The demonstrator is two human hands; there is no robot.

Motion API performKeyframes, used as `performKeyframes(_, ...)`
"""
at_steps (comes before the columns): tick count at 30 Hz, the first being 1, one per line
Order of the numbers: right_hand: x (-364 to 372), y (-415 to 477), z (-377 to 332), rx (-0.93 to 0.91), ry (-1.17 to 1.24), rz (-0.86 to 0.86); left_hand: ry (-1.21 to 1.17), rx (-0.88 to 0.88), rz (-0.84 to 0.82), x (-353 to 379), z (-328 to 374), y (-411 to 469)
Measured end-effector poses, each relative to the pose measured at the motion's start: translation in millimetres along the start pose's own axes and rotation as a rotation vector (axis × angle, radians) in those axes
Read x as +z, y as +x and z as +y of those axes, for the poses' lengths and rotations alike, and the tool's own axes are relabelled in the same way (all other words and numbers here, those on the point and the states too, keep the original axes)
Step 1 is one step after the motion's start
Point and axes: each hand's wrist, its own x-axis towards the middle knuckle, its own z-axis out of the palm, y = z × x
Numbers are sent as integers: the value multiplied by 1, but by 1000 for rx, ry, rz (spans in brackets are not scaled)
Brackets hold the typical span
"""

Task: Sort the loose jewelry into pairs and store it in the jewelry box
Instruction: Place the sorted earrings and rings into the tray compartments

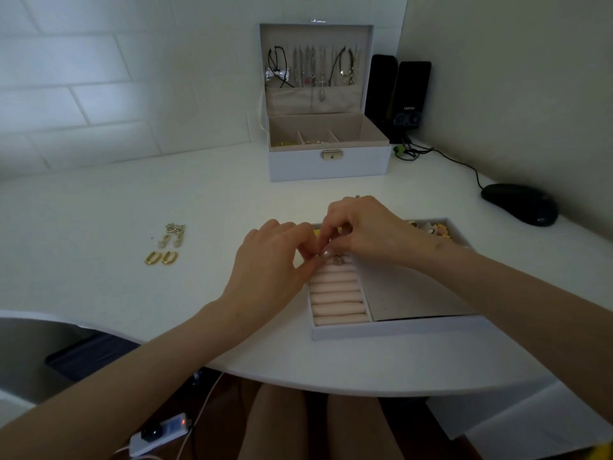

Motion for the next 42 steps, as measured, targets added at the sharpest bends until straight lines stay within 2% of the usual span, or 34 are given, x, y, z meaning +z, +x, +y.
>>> performKeyframes(6,0,-1,-1,-16,-85,-6,135,85,54,2,1,1)
performKeyframes(11,0,0,-1,-16,-85,-10,158,96,19,-1,-1,0)
performKeyframes(16,1,0,1,17,-47,-19,32,-95,-126,-3,-2,5)
performKeyframes(20,2,1,2,51,-24,-36,-18,-153,-144,-3,-3,8)
performKeyframes(28,1,1,2,28,-45,-45,134,11,5,3,0,4)
performKeyframes(42,-3,-16,4,-129,-251,67,140,34,-2,0,-4,-2)
